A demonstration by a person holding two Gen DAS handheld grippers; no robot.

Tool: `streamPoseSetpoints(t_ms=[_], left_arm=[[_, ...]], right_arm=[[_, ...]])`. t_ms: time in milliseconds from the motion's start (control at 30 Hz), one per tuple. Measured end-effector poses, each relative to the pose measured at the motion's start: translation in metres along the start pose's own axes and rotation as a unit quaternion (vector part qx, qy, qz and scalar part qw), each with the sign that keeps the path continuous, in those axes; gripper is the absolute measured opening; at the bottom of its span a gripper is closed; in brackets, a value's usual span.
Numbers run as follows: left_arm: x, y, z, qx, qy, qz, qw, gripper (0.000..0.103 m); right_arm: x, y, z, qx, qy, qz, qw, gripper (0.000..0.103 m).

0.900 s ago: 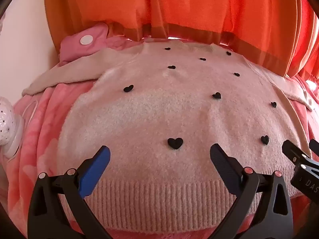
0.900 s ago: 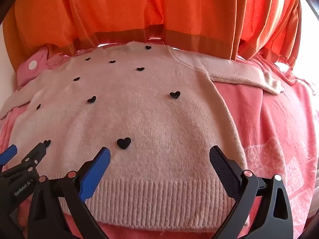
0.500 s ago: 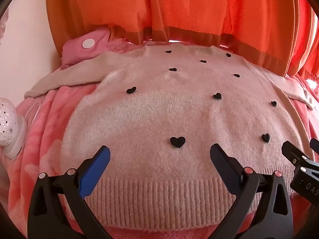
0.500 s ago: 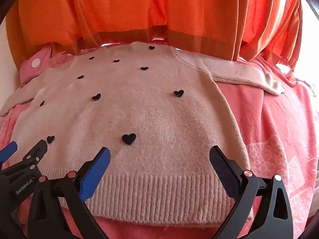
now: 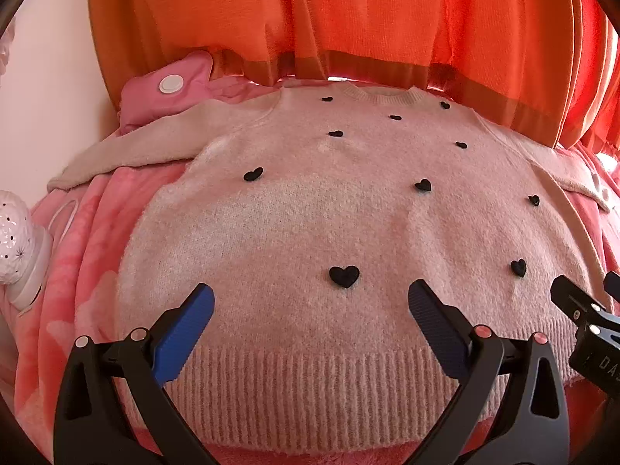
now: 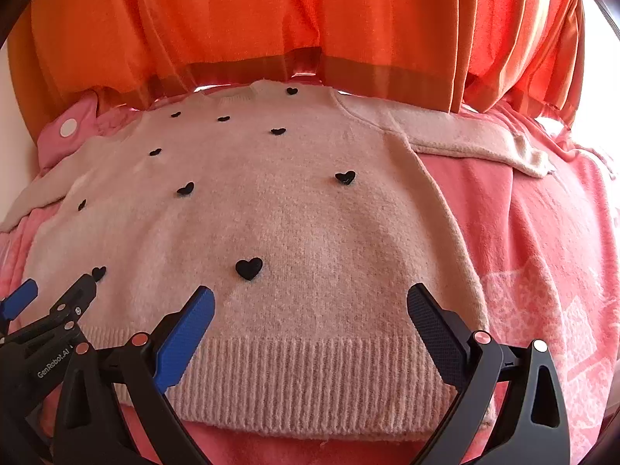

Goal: Fold small clothes

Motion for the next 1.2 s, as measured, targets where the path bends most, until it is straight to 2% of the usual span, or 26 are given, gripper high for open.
streamPoseSetpoints(t_ms=[1200], left_arm=[[0.0021, 0.0045, -0.0002, 0.007, -0.006, 0.001, 1.0, 0.098]], right_arm=[[0.0001, 0.004, -0.0015, -0.003, 0.0, 0.002, 1.0, 0.098]])
Point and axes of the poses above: each gripper's, at about its wrist camera, not at the fingertips, and x roughly the way its jaws point, z to its left, y to its underside, the point moved 7 cm from there along x, roughly the way its jaws point, and after that the axes turned 2 degrees about -y, right-handed, at the moved point
